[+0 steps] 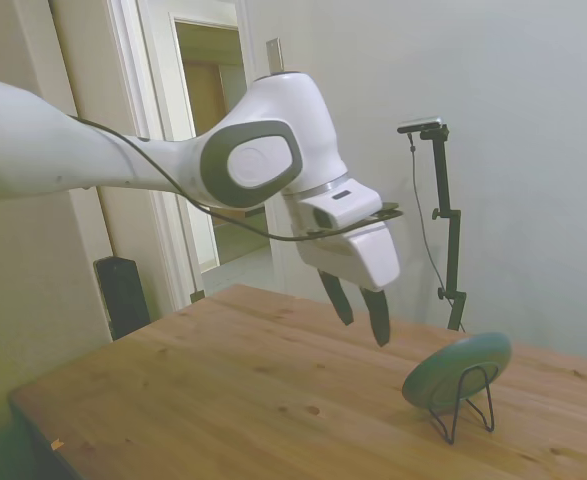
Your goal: Unload the plate
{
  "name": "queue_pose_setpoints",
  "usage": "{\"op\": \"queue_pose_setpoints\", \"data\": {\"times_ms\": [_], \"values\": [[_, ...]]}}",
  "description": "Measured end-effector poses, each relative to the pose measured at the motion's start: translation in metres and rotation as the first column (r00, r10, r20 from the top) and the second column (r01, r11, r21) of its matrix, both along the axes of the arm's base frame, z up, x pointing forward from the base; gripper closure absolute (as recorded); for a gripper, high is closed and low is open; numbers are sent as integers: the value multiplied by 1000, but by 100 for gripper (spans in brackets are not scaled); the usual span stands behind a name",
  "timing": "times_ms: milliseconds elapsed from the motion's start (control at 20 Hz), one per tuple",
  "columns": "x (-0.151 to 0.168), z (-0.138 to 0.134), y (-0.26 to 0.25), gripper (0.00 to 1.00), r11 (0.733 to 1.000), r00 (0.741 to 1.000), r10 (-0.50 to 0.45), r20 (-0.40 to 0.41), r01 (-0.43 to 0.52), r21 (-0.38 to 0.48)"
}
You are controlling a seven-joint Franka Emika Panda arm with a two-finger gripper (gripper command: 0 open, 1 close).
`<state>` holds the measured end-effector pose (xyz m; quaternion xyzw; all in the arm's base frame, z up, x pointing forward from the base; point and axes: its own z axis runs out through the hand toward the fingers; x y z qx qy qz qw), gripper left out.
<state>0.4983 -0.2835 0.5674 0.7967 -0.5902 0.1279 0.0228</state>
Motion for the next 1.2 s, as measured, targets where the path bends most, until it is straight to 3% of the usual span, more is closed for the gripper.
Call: {"op": "queue_pose_setpoints", "data": {"times_ms": [50,250,500,700,950,1200], "values": [[12,5,9,0,999,999,35,6,-35,-11],[21,7,18,0,1000,1000,22,-1,-22,-20],[50,18,-20,0,992,993,-108,-50,104,-77],[79,2,-53,0,981,979,-168,-112,154,-121],[127,-21,-53,0,978,973,-166,-160,141,-156],[140,-35,-52,0,976,967,-167,-193,135,-168]]}}
